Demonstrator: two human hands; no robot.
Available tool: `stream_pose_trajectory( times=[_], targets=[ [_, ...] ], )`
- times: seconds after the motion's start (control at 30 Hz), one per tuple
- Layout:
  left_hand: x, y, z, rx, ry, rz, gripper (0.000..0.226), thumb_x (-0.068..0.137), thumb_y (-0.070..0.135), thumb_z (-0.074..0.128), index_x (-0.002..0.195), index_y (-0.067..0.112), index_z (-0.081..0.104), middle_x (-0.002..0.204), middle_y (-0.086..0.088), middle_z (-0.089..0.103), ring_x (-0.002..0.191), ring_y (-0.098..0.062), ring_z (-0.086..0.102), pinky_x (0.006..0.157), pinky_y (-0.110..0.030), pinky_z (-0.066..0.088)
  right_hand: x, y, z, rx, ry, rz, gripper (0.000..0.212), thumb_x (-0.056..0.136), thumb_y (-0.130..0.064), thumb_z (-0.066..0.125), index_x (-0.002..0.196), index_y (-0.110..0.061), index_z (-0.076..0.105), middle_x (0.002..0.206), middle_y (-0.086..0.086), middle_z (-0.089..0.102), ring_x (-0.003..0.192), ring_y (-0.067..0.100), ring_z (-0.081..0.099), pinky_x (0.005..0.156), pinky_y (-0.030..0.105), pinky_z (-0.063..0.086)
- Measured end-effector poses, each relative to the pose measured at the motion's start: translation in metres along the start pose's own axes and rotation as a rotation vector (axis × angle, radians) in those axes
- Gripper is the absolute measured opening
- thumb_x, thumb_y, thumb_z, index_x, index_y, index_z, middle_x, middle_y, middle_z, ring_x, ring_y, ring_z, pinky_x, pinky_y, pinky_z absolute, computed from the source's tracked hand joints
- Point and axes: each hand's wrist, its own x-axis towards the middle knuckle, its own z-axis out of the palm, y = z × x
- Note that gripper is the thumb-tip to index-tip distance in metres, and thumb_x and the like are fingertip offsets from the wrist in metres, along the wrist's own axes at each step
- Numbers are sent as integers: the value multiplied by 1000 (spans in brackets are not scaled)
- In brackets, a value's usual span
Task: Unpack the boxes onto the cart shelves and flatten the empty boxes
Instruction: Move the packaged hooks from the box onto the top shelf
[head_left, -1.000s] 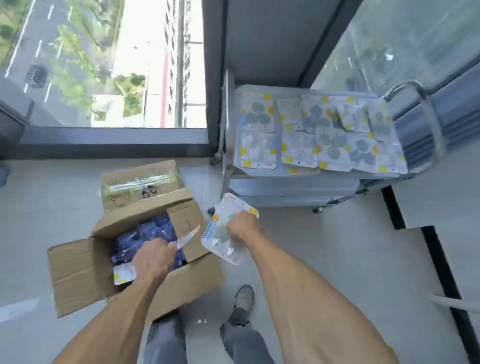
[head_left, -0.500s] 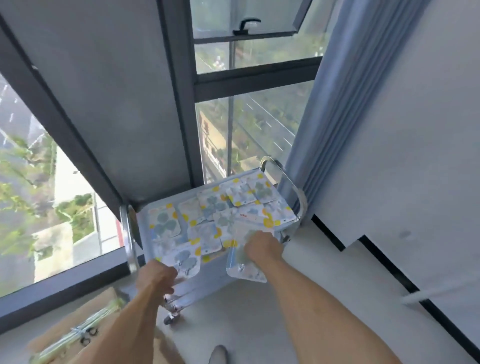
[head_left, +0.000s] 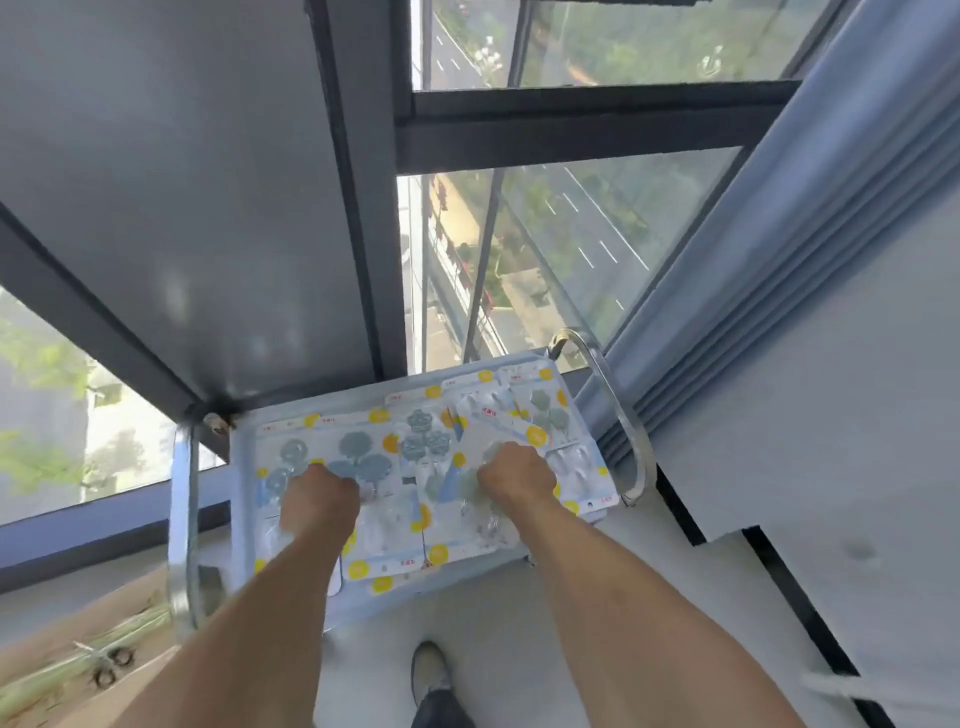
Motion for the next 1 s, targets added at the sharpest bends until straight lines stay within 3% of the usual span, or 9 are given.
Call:
stream_pose_trajectory(
  times=[0.3, 0.67, 0.9, 1.0],
  targets=[
    [98, 33, 37, -27, -9, -139, 26, 89, 8, 56, 111, -4, 63, 106, -23, 66, 101, -40, 64, 76, -40, 53, 116, -94, 34, -105, -99, -110, 25, 85, -22, 54, 107, -18, 66, 111, 4, 66, 104, 26, 65, 75, 31, 46],
    [139, 26, 93, 132, -133, -282, 29, 87, 9, 58, 115, 5, 63, 115, -15, 66, 110, -33, 64, 87, -36, 52, 196, -114, 68, -328, -263, -114, 31, 87, -14, 55, 116, -17, 65, 119, 5, 64, 110, 26, 63, 82, 32, 52],
    [135, 26, 87, 231, -235, -381, 22, 89, 25, 60, 108, 16, 65, 106, -3, 66, 102, -24, 66, 71, -30, 46, 203, -115, 78, -431, -260, -221, 29, 87, -18, 55, 115, -19, 65, 114, 3, 66, 106, 25, 64, 76, 30, 46],
    [124, 21, 73, 203, -208, -426, 19, 90, 27, 58, 106, 18, 63, 102, -1, 64, 101, -23, 65, 69, -29, 42, 194, -126, 71, -528, -213, -270, 28, 89, -21, 53, 114, -21, 65, 115, 5, 63, 108, 26, 60, 88, 35, 42]
  ],
)
